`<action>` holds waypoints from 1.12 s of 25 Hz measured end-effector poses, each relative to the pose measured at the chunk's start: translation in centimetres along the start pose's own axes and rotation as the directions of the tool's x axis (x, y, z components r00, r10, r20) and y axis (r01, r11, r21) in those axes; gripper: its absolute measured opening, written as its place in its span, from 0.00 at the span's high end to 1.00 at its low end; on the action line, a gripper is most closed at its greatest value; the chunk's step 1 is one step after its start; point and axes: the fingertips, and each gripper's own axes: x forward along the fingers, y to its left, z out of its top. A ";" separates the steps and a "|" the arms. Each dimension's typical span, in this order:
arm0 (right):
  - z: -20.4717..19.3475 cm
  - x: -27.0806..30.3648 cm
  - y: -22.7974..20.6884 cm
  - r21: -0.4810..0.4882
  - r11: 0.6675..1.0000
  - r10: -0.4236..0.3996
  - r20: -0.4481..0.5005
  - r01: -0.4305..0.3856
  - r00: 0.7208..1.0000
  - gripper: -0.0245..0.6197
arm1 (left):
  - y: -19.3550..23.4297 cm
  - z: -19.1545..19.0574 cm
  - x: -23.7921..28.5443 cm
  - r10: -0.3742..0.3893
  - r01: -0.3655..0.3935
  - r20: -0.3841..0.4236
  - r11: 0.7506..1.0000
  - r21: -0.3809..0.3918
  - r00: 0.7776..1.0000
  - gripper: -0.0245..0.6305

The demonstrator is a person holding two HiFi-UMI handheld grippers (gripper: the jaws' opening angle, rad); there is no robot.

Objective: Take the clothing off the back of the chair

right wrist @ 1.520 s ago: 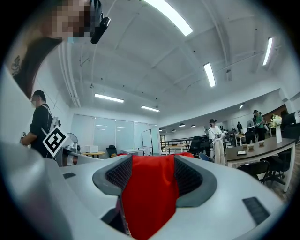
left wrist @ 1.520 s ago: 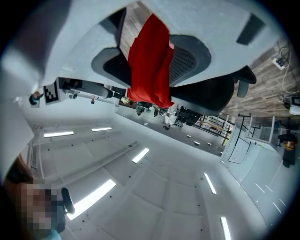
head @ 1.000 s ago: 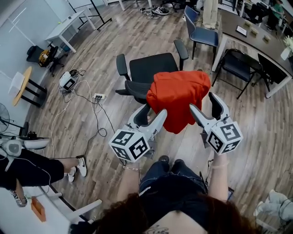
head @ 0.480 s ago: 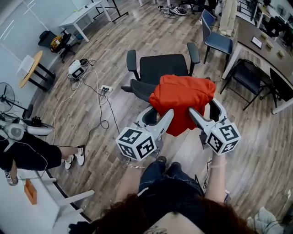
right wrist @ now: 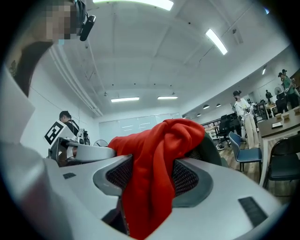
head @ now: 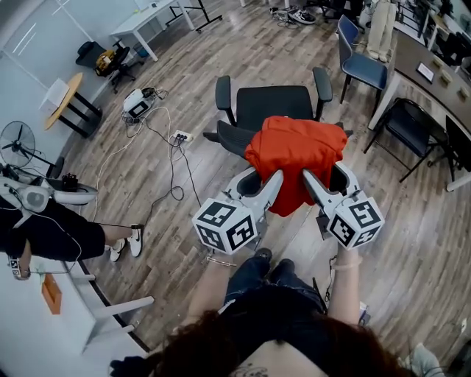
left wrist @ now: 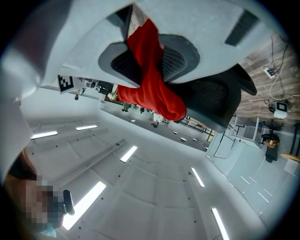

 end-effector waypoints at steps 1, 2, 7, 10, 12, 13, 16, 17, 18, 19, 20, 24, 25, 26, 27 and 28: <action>0.0 -0.1 0.1 0.007 1.000 0.001 0.004 -0.001 1.000 0.58 | -0.2 0.0 -0.1 -0.002 0.002 -0.005 1.000 0.003 1.000 0.78; 0.0 -0.1 0.2 0.019 1.000 0.002 0.009 -0.002 1.000 0.59 | -0.4 0.0 -0.1 -0.002 0.002 -0.010 1.000 0.007 1.000 0.80; 0.2 -0.6 0.8 0.047 0.999 0.017 0.015 -0.018 1.000 0.65 | -1.5 0.1 -0.5 0.001 -0.001 -0.017 1.000 0.015 1.000 0.84; 0.0 -1.2 1.3 0.069 0.997 0.037 0.019 -0.038 0.999 0.70 | -2.5 -0.5 -0.6 0.007 -0.006 -0.033 0.999 0.041 0.999 0.87; 0.1 -1.7 1.6 0.088 0.994 0.057 0.027 -0.060 0.998 0.74 | -3.1 -0.6 -0.9 0.007 -0.005 -0.036 0.999 0.048 0.999 0.87; 0.1 -1.8 1.8 0.094 0.993 0.070 0.030 -0.072 0.997 0.75 | -3.3 -0.6 -1.0 0.005 -0.004 -0.035 0.999 0.044 0.999 0.88; 0.3 -2.2 2.6 0.090 0.990 0.102 0.027 -0.105 0.994 0.77 | -3.8 -0.4 -1.6 0.004 -0.003 -0.029 1.000 0.027 1.000 0.88; 0.4 -2.3 2.9 0.088 0.990 0.112 0.027 -0.114 0.993 0.78 | -4.1 -0.4 -1.7 0.004 -0.003 -0.025 1.000 0.021 1.000 0.88; 0.4 -2.4 3.3 0.085 0.988 0.127 0.029 -0.129 0.992 0.78 | -4.4 -0.4 -1.9 0.002 -0.001 -0.021 1.000 0.014 1.000 0.88; 0.5 -2.5 3.9 0.082 0.985 0.148 0.033 -0.150 0.988 0.79 | -4.8 -0.4 -2.1 -0.004 0.004 -0.017 1.000 0.007 1.000 0.88; 0.6 -2.5 4.5 0.080 0.981 0.173 0.036 -0.175 0.984 0.79 | -5.2 -0.5 -2.2 -0.011 0.011 -0.016 1.000 0.003 1.000 0.88; 0.6 -2.7 6.4 0.049 0.974 0.218 0.031 -0.219 0.976 0.82 | -5.9 -0.8 -2.8 -0.017 0.017 -0.023 1.000 0.014 1.000 0.89; 0.6 -2.8 6.5 0.040 0.974 0.220 0.029 -0.221 0.975 0.82 | -5.9 -0.9 -2.9 -0.017 0.018 -0.023 1.000 0.012 1.000 0.89; 0.5 -3.0 6.6 0.035 0.974 0.222 0.028 -0.223 0.975 0.83 | -6.0 -0.9 -3.0 -0.020 0.021 -0.023 1.000 0.010 1.000 0.89; 0.5 -3.1 6.6 0.033 0.974 0.224 0.029 -0.225 0.974 0.83 | -6.1 -1.0 -3.1 -0.024 0.024 -0.022 1.000 0.011 0.999 0.89; 0.6 -3.1 6.6 0.034 0.973 0.226 0.033 -0.227 0.974 0.83 | -6.2 -1.0 -3.2 -0.027 0.027 -0.020 1.000 0.014 0.999 0.89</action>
